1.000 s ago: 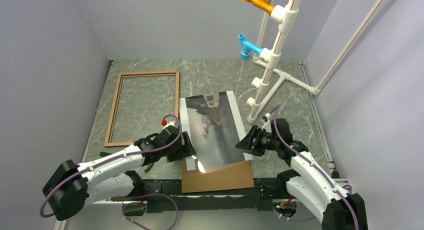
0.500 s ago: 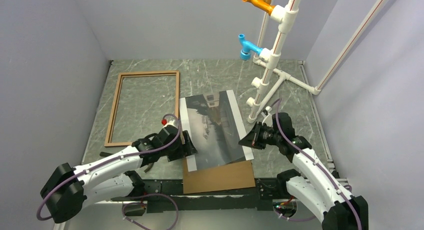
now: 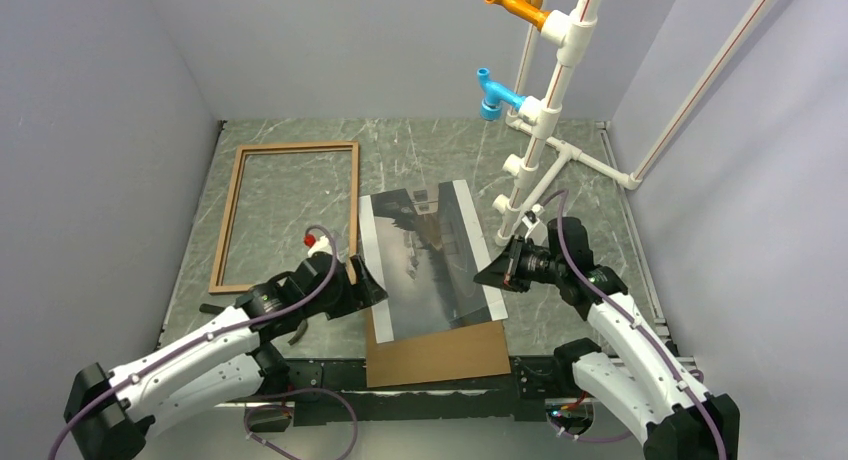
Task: Put the photo into the frame
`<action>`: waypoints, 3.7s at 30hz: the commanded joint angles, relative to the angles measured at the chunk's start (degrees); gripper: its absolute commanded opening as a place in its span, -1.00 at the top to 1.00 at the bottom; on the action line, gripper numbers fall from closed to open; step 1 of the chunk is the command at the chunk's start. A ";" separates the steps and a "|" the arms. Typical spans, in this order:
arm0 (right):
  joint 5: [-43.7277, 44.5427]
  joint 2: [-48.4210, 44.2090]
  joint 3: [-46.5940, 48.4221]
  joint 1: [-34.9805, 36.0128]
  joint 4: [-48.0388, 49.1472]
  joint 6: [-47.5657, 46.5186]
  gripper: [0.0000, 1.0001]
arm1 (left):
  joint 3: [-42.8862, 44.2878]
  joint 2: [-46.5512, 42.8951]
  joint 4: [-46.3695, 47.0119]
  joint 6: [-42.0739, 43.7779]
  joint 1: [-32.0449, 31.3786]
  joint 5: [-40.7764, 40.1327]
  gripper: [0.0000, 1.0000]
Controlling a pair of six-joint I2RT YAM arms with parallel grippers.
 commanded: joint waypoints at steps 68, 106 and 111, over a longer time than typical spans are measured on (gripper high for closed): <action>9.45 7.13 -18.72 17.53 22.74 3.88 -0.03 | 1.73 -6.38 -23.67 -8.06 -0.12 -10.20 -0.66; 11.79 23.42 -11.23 17.44 29.34 0.85 -0.82 | -17.17 -17.36 0.76 -6.11 11.49 -1.93 -0.45; 10.54 22.21 -12.88 17.44 29.95 2.36 -0.82 | -14.29 -20.83 -1.40 -4.67 11.47 -0.87 -0.43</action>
